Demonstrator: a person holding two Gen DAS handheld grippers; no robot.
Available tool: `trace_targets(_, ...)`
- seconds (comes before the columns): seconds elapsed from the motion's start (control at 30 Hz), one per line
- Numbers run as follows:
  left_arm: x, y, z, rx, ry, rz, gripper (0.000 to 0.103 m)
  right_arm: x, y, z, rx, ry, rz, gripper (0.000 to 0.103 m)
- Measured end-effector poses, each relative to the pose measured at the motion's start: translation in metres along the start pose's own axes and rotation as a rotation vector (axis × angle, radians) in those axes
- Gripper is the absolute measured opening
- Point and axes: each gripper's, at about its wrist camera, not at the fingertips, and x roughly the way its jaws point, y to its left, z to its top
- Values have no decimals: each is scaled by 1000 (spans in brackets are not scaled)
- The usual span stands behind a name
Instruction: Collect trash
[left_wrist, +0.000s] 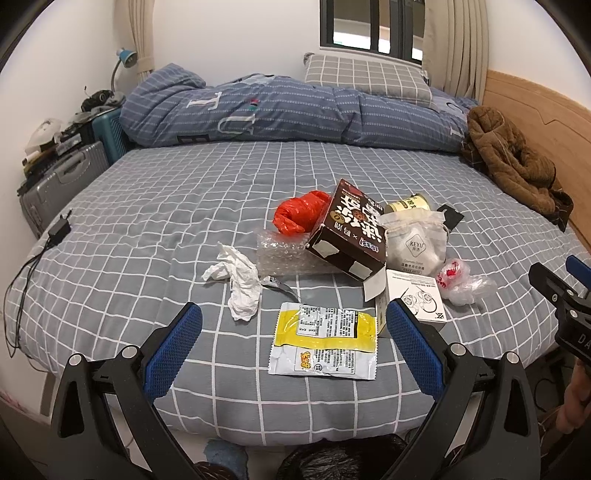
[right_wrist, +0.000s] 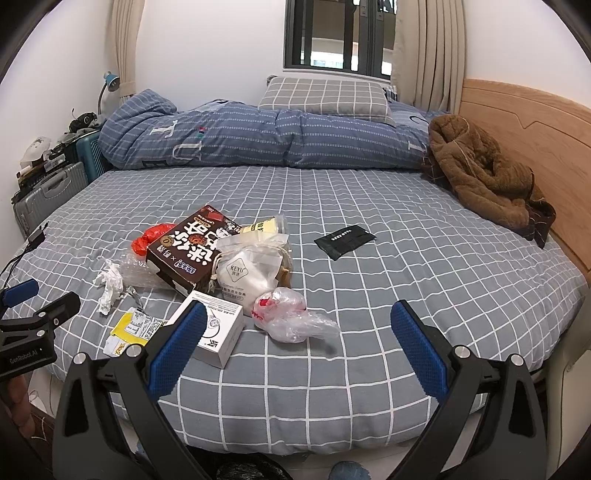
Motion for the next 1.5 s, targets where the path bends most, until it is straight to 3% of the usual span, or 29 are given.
trace_targets(0.73,9,-5,-3,-4,27,-12,97,7,0,2,-6,7,0,95)
trace_targets(1.1,60,-4,-17,-5,124,-14,97,54,-1,4,-34,53,-2,95)
trace_targets(1.5,105,-21,-26,53,220,-61,97,128,-8,-6,-31,170,-20,92)
